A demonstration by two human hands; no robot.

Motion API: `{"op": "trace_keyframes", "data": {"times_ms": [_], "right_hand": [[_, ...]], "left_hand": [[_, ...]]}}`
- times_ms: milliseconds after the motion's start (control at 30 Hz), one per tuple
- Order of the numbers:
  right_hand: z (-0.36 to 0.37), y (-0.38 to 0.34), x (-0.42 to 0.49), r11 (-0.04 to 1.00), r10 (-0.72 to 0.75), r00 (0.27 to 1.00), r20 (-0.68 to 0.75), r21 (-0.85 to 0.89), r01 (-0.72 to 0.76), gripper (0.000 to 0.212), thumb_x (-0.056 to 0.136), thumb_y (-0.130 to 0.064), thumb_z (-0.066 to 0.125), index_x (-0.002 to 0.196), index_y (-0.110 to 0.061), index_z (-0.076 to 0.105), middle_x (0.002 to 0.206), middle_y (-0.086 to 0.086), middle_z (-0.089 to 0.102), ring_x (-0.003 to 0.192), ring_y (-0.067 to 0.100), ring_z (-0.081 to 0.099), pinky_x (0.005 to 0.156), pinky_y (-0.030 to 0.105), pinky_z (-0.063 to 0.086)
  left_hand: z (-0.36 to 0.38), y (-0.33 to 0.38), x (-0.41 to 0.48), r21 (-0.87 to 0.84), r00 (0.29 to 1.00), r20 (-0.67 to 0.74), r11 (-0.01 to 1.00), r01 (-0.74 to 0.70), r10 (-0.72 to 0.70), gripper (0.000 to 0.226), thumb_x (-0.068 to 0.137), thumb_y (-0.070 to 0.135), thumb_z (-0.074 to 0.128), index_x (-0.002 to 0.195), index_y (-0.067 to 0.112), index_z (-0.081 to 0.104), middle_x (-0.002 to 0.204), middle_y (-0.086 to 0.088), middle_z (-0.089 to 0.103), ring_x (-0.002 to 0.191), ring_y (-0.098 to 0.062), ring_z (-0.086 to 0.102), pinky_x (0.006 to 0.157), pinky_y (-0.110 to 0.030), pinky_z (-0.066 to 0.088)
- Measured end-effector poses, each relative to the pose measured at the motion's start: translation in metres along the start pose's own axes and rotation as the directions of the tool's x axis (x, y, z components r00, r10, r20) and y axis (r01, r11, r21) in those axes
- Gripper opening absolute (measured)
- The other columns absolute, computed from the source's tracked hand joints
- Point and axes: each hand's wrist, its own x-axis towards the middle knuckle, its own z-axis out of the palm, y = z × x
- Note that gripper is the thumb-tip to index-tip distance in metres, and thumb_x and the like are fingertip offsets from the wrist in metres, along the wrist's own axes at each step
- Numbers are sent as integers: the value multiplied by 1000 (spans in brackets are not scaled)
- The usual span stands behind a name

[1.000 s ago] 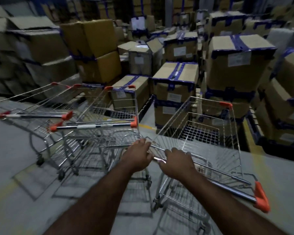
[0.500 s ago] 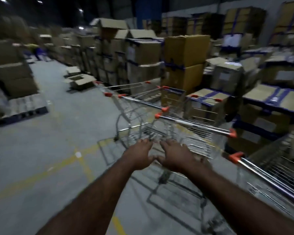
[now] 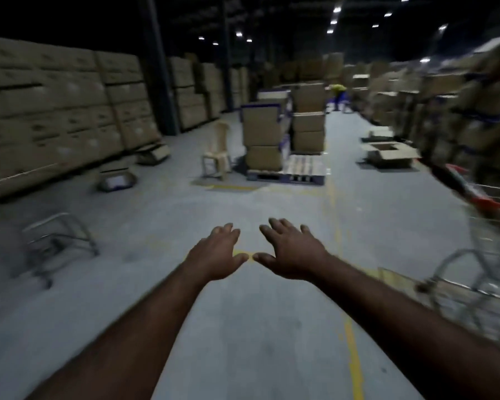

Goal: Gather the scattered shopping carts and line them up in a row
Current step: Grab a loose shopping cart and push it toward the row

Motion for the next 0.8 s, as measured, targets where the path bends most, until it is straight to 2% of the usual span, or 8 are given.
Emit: {"op": "trace_keyframes", "data": {"times_ms": [167,333,500,600,700,800], "right_hand": [[0,-62,100,973,-229,973,7,3,229,77,98,-66,37,158,-22,18,168,5,8,154,24,6,120,56,13],[-5,-98,200,923,-383,924,-7,25,383,79,98,-67,36,159,-22,14,169,5,5,154,24,5,121,57,11],[-18,-121,301,866,-499,866,-19,26,500,79,98,-66,37,160,-23,14,169,5,4,155,24,4,121,57,10],[-24,-136,365,836,-547,836,-29,18,548,80,98,-67,36,160,-23,13,169,4,5,155,24,4,121,57,10],[-21,-158,421,808,-587,809,-16,41,587,81,97,-68,36,161,-24,11,169,4,4,155,24,4,121,57,11],[-11,-189,473,776,-629,777,-7,56,628,81,97,-68,36,161,-25,10,169,3,3,155,23,3,122,56,10]], "left_hand": [[-18,-110,-14,1,966,-22,966,257,-257,75,98,55,50,157,17,24,168,-3,11,153,-20,12,118,-44,28],[-36,-187,4,2,898,-44,899,438,-437,79,98,59,48,160,21,18,169,-1,5,154,-20,7,121,-44,23],[-64,-254,44,-6,834,-94,838,546,-544,74,96,58,51,155,20,29,167,-5,16,151,-25,19,117,-44,30],[-76,-288,68,-33,787,-126,795,606,-605,75,97,56,51,157,19,25,168,-3,14,153,-23,15,120,-41,25],[-80,-324,81,-54,762,-137,773,632,-633,66,97,53,54,150,19,36,164,-1,23,150,-21,20,116,-37,29],[-76,-375,92,-66,709,-141,721,690,-691,75,95,56,54,156,24,27,167,1,17,152,-20,17,118,-40,29]]}}
